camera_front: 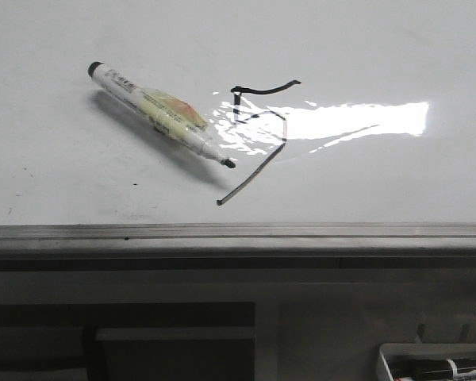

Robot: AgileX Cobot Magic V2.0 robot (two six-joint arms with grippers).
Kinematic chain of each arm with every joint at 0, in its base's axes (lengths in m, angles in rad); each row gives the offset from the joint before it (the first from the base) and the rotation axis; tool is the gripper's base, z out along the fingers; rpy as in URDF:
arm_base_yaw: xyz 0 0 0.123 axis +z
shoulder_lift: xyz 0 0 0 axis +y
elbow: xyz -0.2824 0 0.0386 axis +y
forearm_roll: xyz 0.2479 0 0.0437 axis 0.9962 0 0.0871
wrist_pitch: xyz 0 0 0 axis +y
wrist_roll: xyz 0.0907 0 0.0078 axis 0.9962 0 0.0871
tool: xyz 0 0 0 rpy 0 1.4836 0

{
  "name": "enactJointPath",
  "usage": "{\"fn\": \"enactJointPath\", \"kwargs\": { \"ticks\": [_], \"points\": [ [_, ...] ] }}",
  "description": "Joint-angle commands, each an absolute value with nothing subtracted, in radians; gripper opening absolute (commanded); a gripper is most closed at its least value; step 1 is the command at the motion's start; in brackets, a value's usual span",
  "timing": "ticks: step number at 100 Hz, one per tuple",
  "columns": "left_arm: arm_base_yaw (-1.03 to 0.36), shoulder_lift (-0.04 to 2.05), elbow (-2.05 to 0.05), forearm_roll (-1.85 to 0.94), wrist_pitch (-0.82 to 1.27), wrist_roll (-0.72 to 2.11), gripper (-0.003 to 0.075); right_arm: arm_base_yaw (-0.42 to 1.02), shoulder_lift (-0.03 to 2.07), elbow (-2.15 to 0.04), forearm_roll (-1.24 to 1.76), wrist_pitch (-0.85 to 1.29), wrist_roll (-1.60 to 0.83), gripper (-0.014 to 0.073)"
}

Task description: Write number 5 on whiteboard

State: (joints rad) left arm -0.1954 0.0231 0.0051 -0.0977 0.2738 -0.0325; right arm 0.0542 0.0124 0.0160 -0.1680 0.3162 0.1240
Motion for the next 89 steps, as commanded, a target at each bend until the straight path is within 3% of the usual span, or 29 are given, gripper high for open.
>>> {"fn": "enactJointPath", "kwargs": {
  "ticks": [1, 89],
  "points": [
    [-0.192, 0.033, 0.022, -0.107, 0.207, -0.042, -0.0020, 0.048, -0.030, 0.038, -0.188, 0.328, 0.124, -0.0061],
    [-0.192, 0.033, 0.022, -0.109, 0.201, -0.042, -0.0020, 0.048, -0.029, 0.038, -0.188, 0.318, 0.124, -0.0061]
  ]
}}
